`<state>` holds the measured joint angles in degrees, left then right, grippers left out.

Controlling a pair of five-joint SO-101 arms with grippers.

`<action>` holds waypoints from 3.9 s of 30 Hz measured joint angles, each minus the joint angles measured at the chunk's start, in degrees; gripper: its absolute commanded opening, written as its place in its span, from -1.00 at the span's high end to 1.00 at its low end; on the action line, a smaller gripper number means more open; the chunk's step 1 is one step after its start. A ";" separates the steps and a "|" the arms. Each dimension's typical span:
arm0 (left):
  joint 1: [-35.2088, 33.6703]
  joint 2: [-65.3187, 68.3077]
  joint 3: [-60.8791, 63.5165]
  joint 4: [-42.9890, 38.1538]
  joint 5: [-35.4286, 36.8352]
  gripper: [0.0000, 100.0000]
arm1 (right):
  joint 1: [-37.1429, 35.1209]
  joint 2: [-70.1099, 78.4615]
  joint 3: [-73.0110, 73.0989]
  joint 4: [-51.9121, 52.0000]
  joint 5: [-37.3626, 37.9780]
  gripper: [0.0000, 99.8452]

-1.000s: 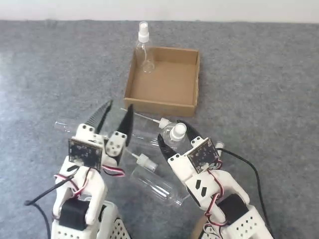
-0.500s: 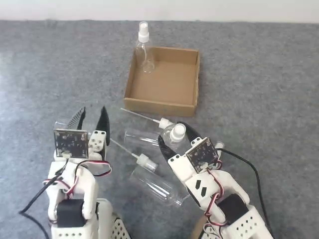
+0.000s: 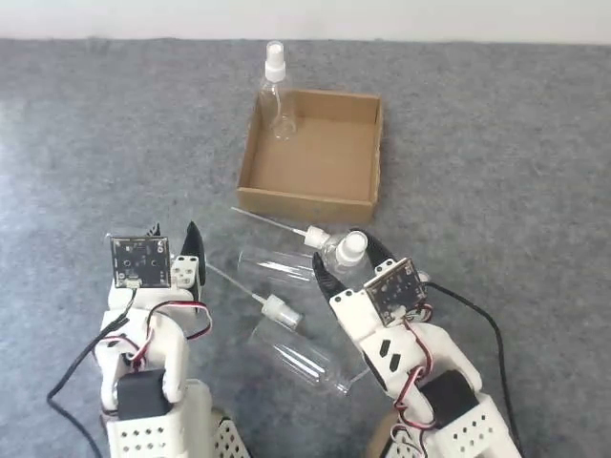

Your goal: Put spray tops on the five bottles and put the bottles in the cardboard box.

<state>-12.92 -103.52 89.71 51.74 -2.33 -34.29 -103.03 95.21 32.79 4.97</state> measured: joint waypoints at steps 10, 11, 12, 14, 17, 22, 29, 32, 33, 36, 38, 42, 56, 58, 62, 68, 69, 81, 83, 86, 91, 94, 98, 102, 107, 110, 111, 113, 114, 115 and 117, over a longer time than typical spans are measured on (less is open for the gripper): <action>0.00 0.00 1.14 0.00 0.00 0.70 | 0.35 0.00 0.00 0.00 0.00 0.94; 0.00 0.00 1.14 0.00 0.00 0.70 | 0.35 0.00 0.00 0.00 0.00 0.94; 0.00 0.00 1.14 0.00 0.00 0.70 | 0.35 0.00 0.00 0.09 0.00 0.94; 0.00 0.00 1.14 0.00 0.00 0.70 | 0.35 -0.09 -0.44 1.85 0.00 0.94; 0.00 0.00 1.14 0.00 0.00 0.70 | 0.53 0.00 -2.81 5.01 0.00 0.94; 0.00 0.00 1.14 0.00 0.00 0.70 | 0.53 0.00 -5.71 5.98 0.09 0.94; 0.00 0.00 1.14 0.00 0.00 0.70 | 0.44 0.00 -9.14 5.98 1.76 0.94; 0.00 0.00 1.14 0.00 0.00 0.70 | 0.44 0.09 -12.40 5.98 1.76 0.94; 0.00 0.00 1.14 0.00 0.00 0.70 | 0.44 0.44 -13.71 5.98 1.76 0.94; 0.00 0.00 1.14 0.00 0.00 0.70 | 0.44 4.92 -18.02 5.98 1.76 0.94; 0.00 0.00 1.14 0.00 0.00 0.70 | 0.44 9.23 -20.92 5.98 1.76 0.94; 0.00 0.00 1.14 0.00 0.00 0.70 | 0.44 17.32 -26.90 5.98 1.76 0.94; 0.00 0.00 1.76 0.00 0.00 0.70 | 0.44 33.23 -32.18 1.32 1.76 0.94; 0.00 0.00 1.76 0.00 0.00 0.70 | 0.44 35.60 -32.18 -0.44 1.76 0.95; 0.00 0.00 1.76 0.00 0.00 0.70 | 0.44 40.18 -32.18 -4.04 1.76 0.95; 0.00 0.00 1.76 0.00 0.00 0.70 | 0.44 46.07 -34.02 -6.86 1.76 0.94; 0.00 0.00 1.76 0.00 0.00 0.70 | 0.44 46.95 -35.25 -6.86 1.76 0.95; 0.00 0.00 1.76 0.00 0.00 0.70 | 0.44 58.81 -45.27 -7.47 1.76 0.95; 0.00 0.00 1.76 0.00 0.00 0.70 | 0.44 61.19 -46.77 -7.47 1.76 0.95; 0.00 0.00 1.76 0.00 0.00 0.70 | 0.44 64.00 -48.53 -7.56 1.76 0.95; 0.00 0.00 1.76 0.00 0.00 0.70 | 0.44 67.69 -50.99 -7.56 1.76 0.95; 0.00 0.00 1.76 0.00 0.00 0.70 | 0.44 69.63 -52.40 -7.56 1.76 0.94; 0.00 0.00 1.76 0.00 0.00 0.70 | 0.44 72.44 -55.03 -7.56 1.76 0.95; 0.00 0.00 1.76 0.00 0.00 0.70 | 0.44 74.37 -56.53 -7.56 1.76 0.94; 0.00 0.00 1.76 0.00 0.00 0.70 | 0.44 77.98 -59.34 -7.56 1.76 0.94; 0.00 0.00 1.76 0.00 0.00 0.70 | 0.44 80.97 -61.89 -7.56 1.76 0.94; 0.00 0.00 1.76 0.00 0.00 0.70 | 0.44 82.20 -62.95 -7.56 1.76 0.94; 0.00 0.00 1.76 0.00 0.00 0.70 | 0.44 84.40 -64.97 -7.56 1.76 0.94; 0.00 0.00 1.76 0.00 0.00 0.70 | 0.44 85.54 -66.02 -7.56 1.76 0.94; 0.00 0.00 1.76 0.00 0.00 0.70 | 0.44 86.59 -67.08 -7.56 1.76 0.94; 0.00 0.00 1.76 0.00 0.00 0.70 | 0.44 88.79 -69.27 -7.56 1.76 0.94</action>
<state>-12.92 -103.52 91.47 51.74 -2.33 -33.85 -14.24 25.93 25.23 6.73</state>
